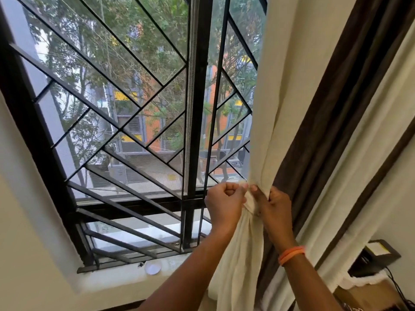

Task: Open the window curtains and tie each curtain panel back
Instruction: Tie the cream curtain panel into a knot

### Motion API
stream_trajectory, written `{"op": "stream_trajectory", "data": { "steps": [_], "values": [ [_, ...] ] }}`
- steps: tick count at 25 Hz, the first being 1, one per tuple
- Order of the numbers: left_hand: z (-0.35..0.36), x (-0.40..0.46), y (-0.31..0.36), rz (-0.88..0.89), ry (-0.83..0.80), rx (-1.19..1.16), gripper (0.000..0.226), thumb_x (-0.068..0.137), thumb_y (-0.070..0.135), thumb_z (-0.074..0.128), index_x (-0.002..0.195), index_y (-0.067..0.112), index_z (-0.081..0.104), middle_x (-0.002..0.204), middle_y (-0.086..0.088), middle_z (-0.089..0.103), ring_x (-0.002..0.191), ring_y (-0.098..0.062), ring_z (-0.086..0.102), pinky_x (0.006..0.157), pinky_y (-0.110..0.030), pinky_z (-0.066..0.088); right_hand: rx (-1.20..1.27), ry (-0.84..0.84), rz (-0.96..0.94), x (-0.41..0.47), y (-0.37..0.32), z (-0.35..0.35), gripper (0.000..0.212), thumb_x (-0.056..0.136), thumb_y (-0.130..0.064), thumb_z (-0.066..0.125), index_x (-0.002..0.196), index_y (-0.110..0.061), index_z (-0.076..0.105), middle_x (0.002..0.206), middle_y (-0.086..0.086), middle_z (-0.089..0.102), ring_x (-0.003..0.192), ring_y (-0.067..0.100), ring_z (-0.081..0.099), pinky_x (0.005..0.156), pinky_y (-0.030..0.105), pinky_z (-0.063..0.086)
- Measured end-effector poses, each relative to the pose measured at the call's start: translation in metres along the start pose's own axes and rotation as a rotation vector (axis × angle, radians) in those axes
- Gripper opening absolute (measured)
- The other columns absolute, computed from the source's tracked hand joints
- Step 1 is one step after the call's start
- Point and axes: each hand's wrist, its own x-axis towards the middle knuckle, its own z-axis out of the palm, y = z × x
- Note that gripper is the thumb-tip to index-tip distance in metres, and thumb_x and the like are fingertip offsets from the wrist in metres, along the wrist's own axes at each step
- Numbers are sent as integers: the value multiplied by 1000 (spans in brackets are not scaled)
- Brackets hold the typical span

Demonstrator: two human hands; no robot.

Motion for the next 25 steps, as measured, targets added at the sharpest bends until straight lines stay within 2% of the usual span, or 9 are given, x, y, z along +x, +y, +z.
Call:
{"op": "stream_trajectory", "data": {
  "steps": [3,5,8,12,14,17,21,23,25],
  "values": [
    [1,8,0,40,28,17,13,82,27,76,72,23,70,62,2,71,59,-10,70,69,-43,61,-95,-12,-94,-4,-7,4,9,92,-23,67,89,-16,73,69,-19,69,67,-7,63,60,7,42],
    [1,10,2,114,18,76,9,83,26,75,76,23,71,64,5,71,61,-6,69,69,-38,61,-133,-10,-123,-4,-8,5,8,91,-23,67,87,-17,71,65,-25,66,66,-10,61,57,4,40],
    [3,5,2,226,-1,164,6,84,22,75,81,25,70,71,11,69,68,-2,67,69,-28,59,-128,21,-97,-2,-6,6,18,91,-29,67,95,-13,74,77,-13,71,73,-6,64,61,6,42],
    [8,3,-4,245,24,135,4,85,19,73,85,22,71,76,11,69,74,-4,66,71,-27,58,-211,62,-84,0,-3,9,21,93,-32,64,102,-15,72,86,-6,73,75,0,66,66,11,48],
    [11,2,-3,195,66,88,4,87,17,71,85,20,72,74,10,69,71,-4,65,71,-29,58,-333,105,-146,1,-3,13,20,95,-30,61,103,-14,70,89,-1,74,76,9,68,66,5,42],
    [15,3,0,167,121,54,6,88,17,70,83,21,72,72,10,69,69,-3,66,70,-31,58,-489,121,-209,2,-7,21,21,97,-27,58,104,-10,70,88,9,75,75,23,70,63,5,33],
    [17,11,1,245,115,123,9,88,17,70,85,25,72,75,14,70,72,-1,67,71,-31,59,-494,106,-246,4,-8,22,16,95,-14,61,103,-5,71,84,14,74,68,21,66,62,-9,28],
    [18,11,1,256,111,146,10,88,16,70,87,25,74,76,15,70,72,1,67,72,-30,59,-468,69,-210,6,-6,21,17,97,-18,58,106,-11,70,87,5,74,72,19,69,65,-2,38],
    [19,13,-1,279,104,166,11,88,15,69,89,25,75,78,15,72,73,0,68,73,-31,59,-388,-32,-175,6,-3,17,16,97,-17,57,109,-22,67,89,-8,71,75,3,66,70,8,45]
  ]
}}
